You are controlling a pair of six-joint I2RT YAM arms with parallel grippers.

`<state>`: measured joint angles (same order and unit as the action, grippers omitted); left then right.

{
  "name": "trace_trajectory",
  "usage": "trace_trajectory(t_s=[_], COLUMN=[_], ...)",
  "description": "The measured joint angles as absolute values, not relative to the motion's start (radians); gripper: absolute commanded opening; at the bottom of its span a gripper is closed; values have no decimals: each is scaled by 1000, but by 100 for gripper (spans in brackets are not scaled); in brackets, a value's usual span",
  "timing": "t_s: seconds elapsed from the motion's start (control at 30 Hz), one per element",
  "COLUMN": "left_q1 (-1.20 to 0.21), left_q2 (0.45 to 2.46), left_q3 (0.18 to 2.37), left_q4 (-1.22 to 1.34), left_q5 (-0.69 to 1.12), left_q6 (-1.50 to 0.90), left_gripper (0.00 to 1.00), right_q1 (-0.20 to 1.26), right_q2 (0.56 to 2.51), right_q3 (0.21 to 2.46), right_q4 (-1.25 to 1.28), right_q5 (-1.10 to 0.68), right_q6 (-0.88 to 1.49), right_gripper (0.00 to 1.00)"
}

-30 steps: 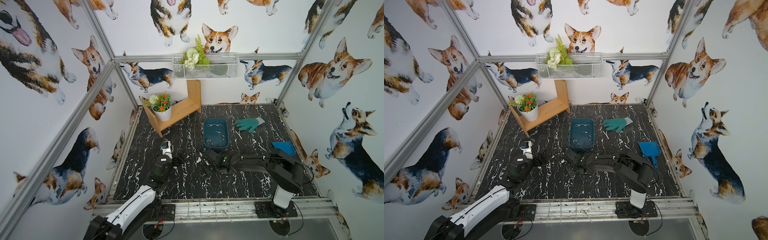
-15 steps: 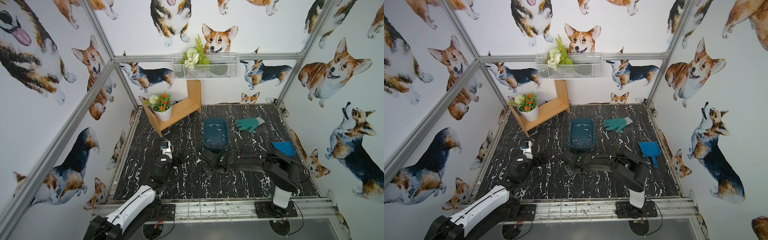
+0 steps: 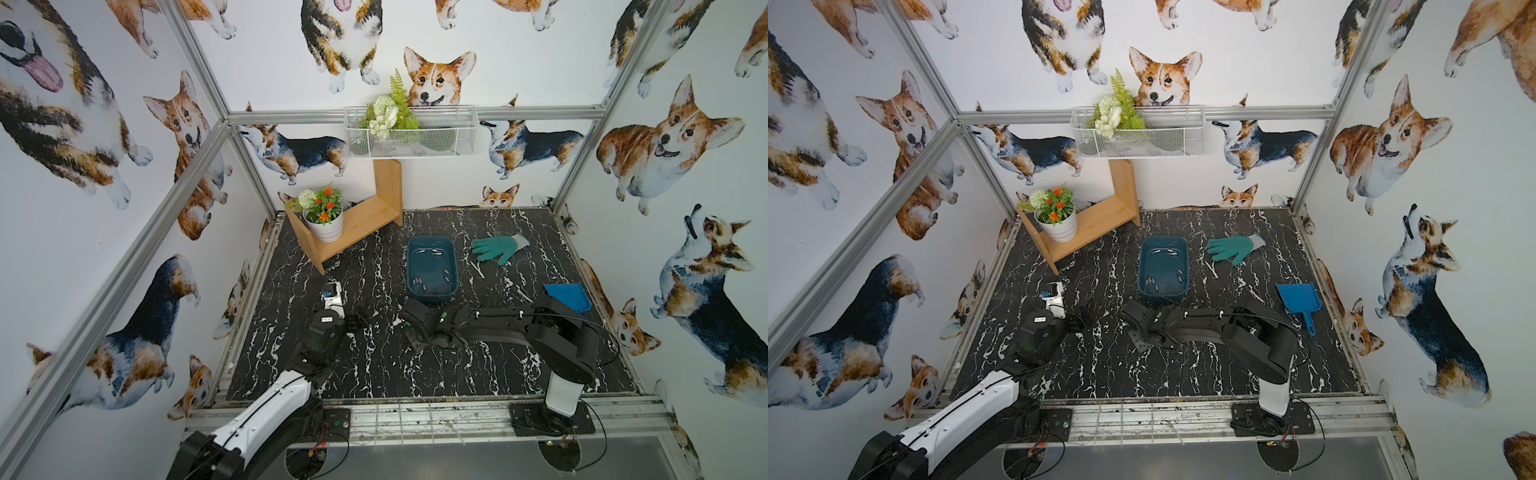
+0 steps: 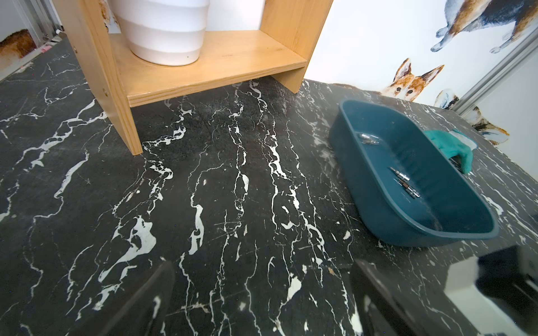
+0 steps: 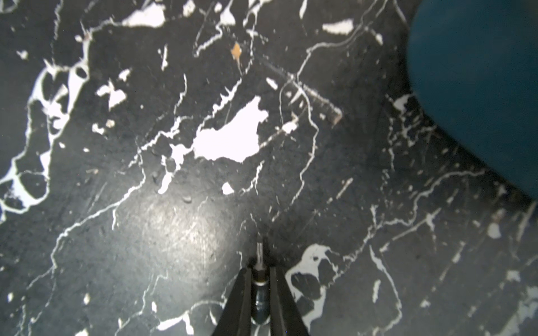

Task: Put the bit on the desktop into the storage box
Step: Pick up the screwdriver bit from the center of the board, then place the screwdriver bit in the storage box.

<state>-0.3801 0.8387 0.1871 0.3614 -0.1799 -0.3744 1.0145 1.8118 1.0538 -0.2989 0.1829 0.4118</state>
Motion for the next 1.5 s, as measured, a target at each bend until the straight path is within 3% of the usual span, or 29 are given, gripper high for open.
trace_trajectory(t_s=[0.37,0.83,1.1,1.5], left_q1=[-380,-380,-380,-380], left_q2=[839,838,838,836], left_q3=[187,187,187,187], left_q4=[361,361,361,361], left_q5=[-180,-180,-180,-180], left_q6=[-374,-377,-377,-377], left_gripper=[100,100,100,100], right_q1=[972,640,546,523], right_q2=[1694,1580,1669,1867], right_q3=[1095,1127,1169,1287], right_q4=[-344,-288,-187,-109], right_q5=[205,157,96,35], right_q6=[385,299,281,286], right_gripper=[13,12,12,14])
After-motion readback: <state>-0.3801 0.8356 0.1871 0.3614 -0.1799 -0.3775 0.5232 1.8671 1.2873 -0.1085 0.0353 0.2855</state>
